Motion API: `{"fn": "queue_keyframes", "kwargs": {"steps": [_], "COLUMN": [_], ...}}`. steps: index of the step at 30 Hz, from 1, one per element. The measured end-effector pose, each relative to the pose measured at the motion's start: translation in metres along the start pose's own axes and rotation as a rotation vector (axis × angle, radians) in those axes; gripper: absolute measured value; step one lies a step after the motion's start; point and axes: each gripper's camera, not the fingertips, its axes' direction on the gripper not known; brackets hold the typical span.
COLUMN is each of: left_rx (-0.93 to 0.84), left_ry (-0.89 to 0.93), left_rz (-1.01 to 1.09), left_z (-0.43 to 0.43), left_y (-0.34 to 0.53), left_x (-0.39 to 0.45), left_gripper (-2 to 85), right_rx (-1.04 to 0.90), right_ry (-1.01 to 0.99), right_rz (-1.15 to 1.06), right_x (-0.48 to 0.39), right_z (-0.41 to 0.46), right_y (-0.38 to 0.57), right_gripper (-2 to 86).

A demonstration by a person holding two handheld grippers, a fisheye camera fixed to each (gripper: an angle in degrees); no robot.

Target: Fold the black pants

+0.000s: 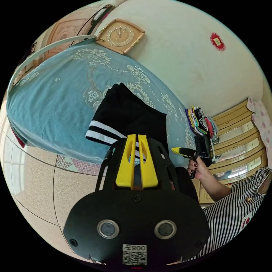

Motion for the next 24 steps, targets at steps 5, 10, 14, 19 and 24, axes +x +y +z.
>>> {"fn": "queue_keyframes", "kwargs": {"steps": [5, 10, 14, 19, 24], "left_rx": [-0.091, -0.246, -0.385, -0.427, -0.353], "left_ry": [0.204, 0.402, 0.496, 0.573, 0.660], "left_rz": [-0.160, -0.235, -0.226, -0.256, -0.261], "left_z": [0.015, 0.059, 0.092, 0.114, 0.101], "left_y": [0.020, 0.016, 0.001, -0.013, -0.017], "left_x": [-0.043, -0.073, -0.082, -0.099, -0.109], "left_gripper": [9.5, 14.3, 14.5, 5.2, 4.0], "right_rx": [0.001, -0.004, -0.012, 0.007, 0.021], "right_ry": [-0.222, -0.365, -0.387, -0.381, -0.429], "right_rz": [0.218, 0.273, 0.293, 0.303, 0.315], "right_x": [0.057, 0.084, 0.100, 0.118, 0.136], "right_z": [0.003, 0.013, 0.009, -0.005, -0.013], "right_y": [0.028, 0.022, 0.020, 0.022, 0.027], "right_gripper": [10.2, 10.7, 10.5, 10.8, 12.9]}}
